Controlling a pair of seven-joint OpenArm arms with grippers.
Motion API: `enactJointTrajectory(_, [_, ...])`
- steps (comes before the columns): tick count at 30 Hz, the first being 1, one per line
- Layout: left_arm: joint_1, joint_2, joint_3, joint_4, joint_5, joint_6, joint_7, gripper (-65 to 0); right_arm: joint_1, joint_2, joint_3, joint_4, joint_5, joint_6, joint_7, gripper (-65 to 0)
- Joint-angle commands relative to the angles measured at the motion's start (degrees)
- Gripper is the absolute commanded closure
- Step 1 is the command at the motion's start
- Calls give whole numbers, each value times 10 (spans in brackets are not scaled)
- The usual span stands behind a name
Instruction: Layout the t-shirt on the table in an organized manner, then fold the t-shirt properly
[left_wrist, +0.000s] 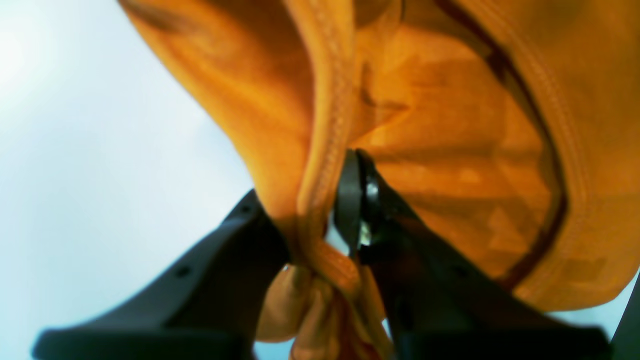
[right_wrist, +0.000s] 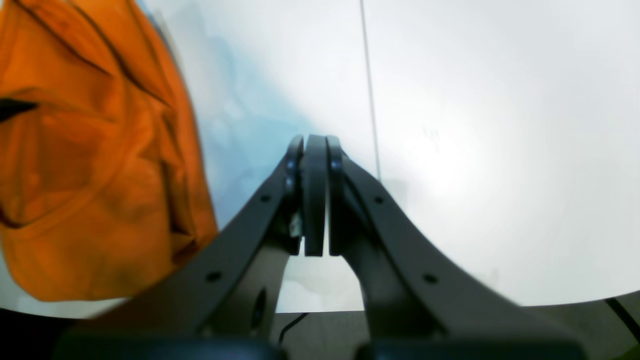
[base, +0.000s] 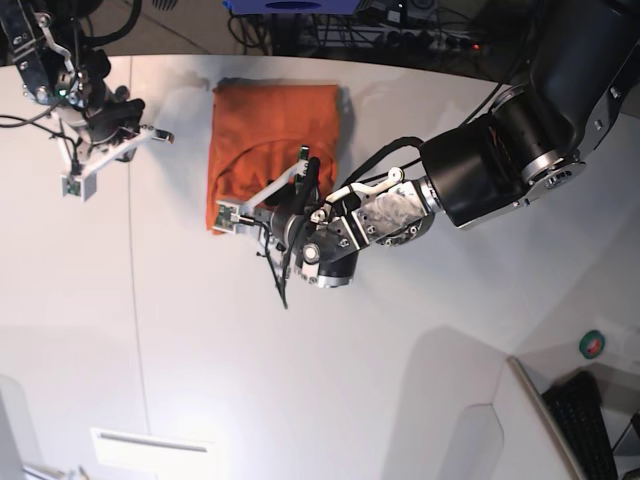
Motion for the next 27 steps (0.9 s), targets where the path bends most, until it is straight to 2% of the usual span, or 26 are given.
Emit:
enactJointTrajectory(1, [-16, 5, -6, 9, -1, -5, -4, -81, 3, 5, 1, 8, -3, 2, 10, 0])
enactJointTrajectory(4, [-16, 6, -6, 10, -1, -5, -4, -224, 9, 5, 0, 8, -3, 2, 10, 0])
enactJointTrajectory(7, [-19, 6, -6, 10, -1, -5, -3, -393, 12, 5, 0, 7, -3, 2, 10, 0])
enactJointTrajectory(10, [-21, 6, -7, 10, -1, -5, -3, -484, 19, 5, -1, 6, -1, 2, 10, 0])
enactJointTrajectory(12, [-21, 6, -12, 10, -1, -5, -3, -507, 19, 4, -1, 6, -1, 2, 10, 0])
enactJointTrajectory(17, [-20, 6, -81, 14, -1, -5, -3, -505, 20, -7, -1, 5, -2, 2, 9, 0])
enactJointTrajectory(23, [-17, 0, -126, 79, -2, -5, 1, -505, 27, -7, -1, 5, -3, 2, 6, 0])
enactJointTrajectory(27, [27, 2, -222, 125, -2, -5, 33, -502, 25, -5, 3, 4, -3, 2, 8, 0])
